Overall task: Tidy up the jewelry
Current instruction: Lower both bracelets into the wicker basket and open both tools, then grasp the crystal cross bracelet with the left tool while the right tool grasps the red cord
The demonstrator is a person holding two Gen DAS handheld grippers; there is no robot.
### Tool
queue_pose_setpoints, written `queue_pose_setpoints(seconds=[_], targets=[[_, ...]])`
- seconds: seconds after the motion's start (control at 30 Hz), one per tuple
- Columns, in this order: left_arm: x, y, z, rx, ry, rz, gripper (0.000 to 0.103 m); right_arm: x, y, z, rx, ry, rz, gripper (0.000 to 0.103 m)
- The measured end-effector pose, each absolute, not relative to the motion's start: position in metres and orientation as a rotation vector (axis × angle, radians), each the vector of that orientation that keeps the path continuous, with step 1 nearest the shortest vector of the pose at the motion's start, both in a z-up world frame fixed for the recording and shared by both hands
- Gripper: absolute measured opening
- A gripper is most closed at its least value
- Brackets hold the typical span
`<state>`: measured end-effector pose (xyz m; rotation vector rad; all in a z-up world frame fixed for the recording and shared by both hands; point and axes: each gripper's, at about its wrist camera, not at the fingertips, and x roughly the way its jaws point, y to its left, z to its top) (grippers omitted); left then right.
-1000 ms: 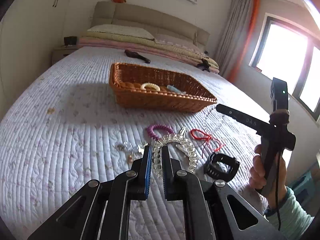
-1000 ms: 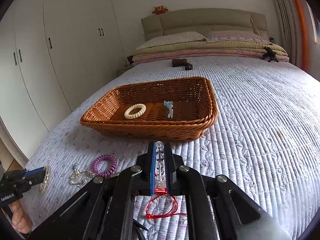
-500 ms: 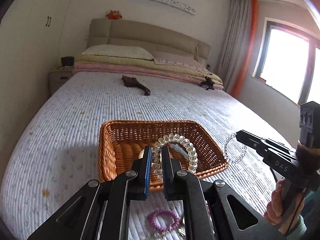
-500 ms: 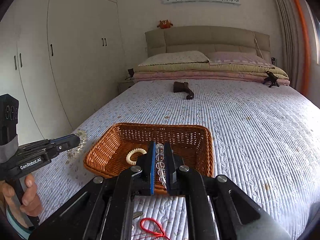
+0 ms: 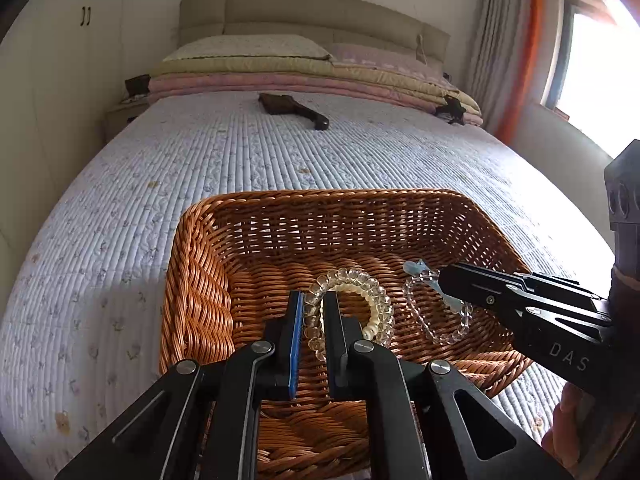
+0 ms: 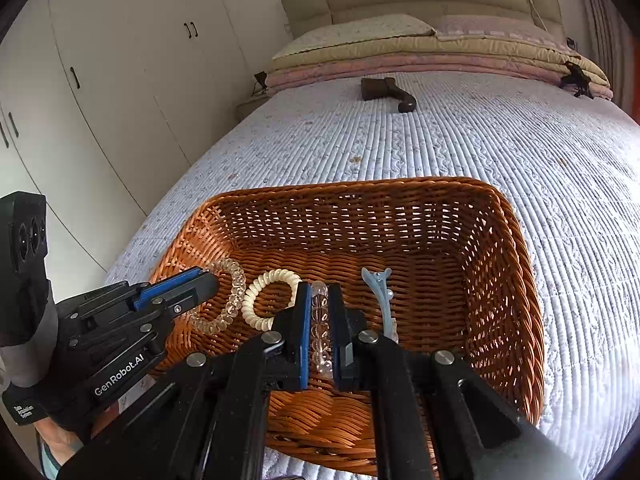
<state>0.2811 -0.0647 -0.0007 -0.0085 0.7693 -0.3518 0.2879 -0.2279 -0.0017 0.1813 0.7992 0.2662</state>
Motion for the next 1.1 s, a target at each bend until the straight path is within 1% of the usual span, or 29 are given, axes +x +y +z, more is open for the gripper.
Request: queue_pose_setpoints(seconds=[0.2, 0.27, 0.33, 0.37, 0.4, 0.47, 0.5, 0.67, 0.8, 0.93, 1.1], targets=[[0.284, -0.071, -0.004, -0.003, 0.781, -0.354, 0.010, 0.291, -0.224, -0.013, 0.139, 0.836, 0.214, 0.010], [0.286, -0.070, -0.005, -0.010, 0.785, -0.356, 0.013, 0.290, -0.225, -0.014, 0.150, 0.842, 0.198, 0.010], [0.285, -0.068, -0.007, -0.018, 0.789, -0.355, 0.013, 0.290, -0.230, -0.014, 0.185, 0.860, 0.205, 0.014], [0.284, -0.067, -0.006, -0.022, 0.788, -0.367, 0.016, 0.289, -0.234, -0.013, 0.203, 0.856, 0.211, 0.017], [0.282, -0.067, -0.005, -0.025, 0.786, -0.377, 0.025, 0.285, -0.237, -0.011, 0.208, 0.845, 0.206, 0.023], [0.274, -0.064, 0.002, -0.038, 0.764, -0.396, 0.039, 0.276, -0.241, -0.005, 0.197, 0.817, 0.189, 0.033], [0.268, -0.062, 0.008, -0.045, 0.739, -0.408, 0.040, 0.270, -0.243, -0.002, 0.193, 0.799, 0.190, 0.033], [0.228, -0.053, 0.044, -0.037, 0.628, -0.423, 0.040, 0.228, -0.252, 0.024, 0.196, 0.693, 0.210, 0.033], [0.180, -0.037, 0.065, -0.052, 0.557, -0.443, 0.041, 0.180, -0.250, 0.042, 0.132, 0.597, 0.199, 0.033], [0.132, -0.017, 0.071, -0.057, 0.508, -0.432, 0.041, 0.140, -0.245, 0.046, 0.094, 0.550, 0.203, 0.033], [0.090, 0.014, 0.063, -0.138, 0.490, -0.398, 0.041, 0.102, -0.243, 0.040, 0.052, 0.500, 0.174, 0.033]])
